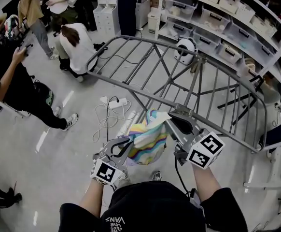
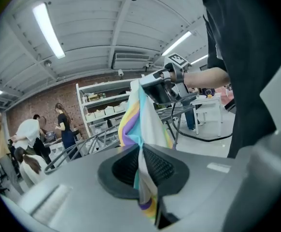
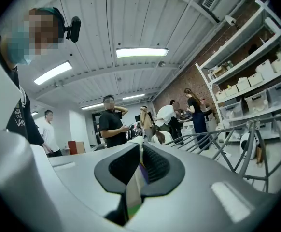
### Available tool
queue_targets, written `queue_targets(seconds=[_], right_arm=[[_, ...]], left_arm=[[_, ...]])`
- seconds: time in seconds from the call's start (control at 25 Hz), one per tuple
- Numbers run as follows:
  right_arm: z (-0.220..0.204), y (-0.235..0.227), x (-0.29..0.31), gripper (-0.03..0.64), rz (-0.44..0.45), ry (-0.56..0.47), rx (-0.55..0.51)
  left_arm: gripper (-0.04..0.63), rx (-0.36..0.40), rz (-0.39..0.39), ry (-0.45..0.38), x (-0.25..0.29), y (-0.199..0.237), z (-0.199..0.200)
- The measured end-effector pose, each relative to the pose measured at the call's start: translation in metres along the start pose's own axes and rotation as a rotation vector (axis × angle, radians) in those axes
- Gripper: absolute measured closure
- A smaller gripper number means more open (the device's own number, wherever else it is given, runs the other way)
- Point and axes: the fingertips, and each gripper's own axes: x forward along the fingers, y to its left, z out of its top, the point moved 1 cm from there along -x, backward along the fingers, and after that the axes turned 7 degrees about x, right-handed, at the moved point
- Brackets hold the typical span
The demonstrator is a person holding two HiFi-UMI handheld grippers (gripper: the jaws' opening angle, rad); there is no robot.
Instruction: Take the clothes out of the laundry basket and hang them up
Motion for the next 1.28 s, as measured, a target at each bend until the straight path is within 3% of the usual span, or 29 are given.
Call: queue_targets(seconds=[0.2,0.32,0.44,0.76,0.96,1.0,1.04,1.08,1.28], right_arm=[[0.006,0.006,-0.010,0.592,0.009,-0.001,-0.019],[-0.002,0.006,-0.014,0.592,-0.001,0.024,-0.036],[-0.006,0.003,-0.017,0.592,-0.001,0.037,-0.026],[-0.003,-0.007,-0.032,0.592,-0.016,0.032,-0.029],[0.002,-0.011,-0.036,0.592,-0.009,0.041,-0.034],[0.002,-0.015,-0.037,0.592,-0.012,0.044,-0.040],[0.003,-0.018,-0.037,0.592,-0.017,0.048,-0.049],[0.003,-0.022,-0.038,0.592,-0.022,0.053,-0.060],[0.008,-0.039,-0.044,0.592,-0.024,0.106,-0.140]], left_arm=[[0.563,-0.106,-0.027,-0.034,0.015,-0.010,0.004],[0.481,-0.139,-0.044,-0.028,0.023,-0.012,0.000],[0.417,-0.157,-0.069,-0.003,0.038,-0.016,-0.004],[0.385,-0.186,-0.170,0.019,0.088,-0.040,-0.004],[0.398,-0.169,-0.188,0.079,0.108,-0.054,-0.008],[0.427,-0.163,-0.180,0.091,0.108,-0.052,-0.010],[0.527,-0.156,-0.171,0.099,0.107,-0.050,-0.011],[0.563,-0.150,-0.159,0.106,0.103,-0.046,-0.012],[0.572,-0.131,-0.057,0.173,0.072,-0.016,-0.009]])
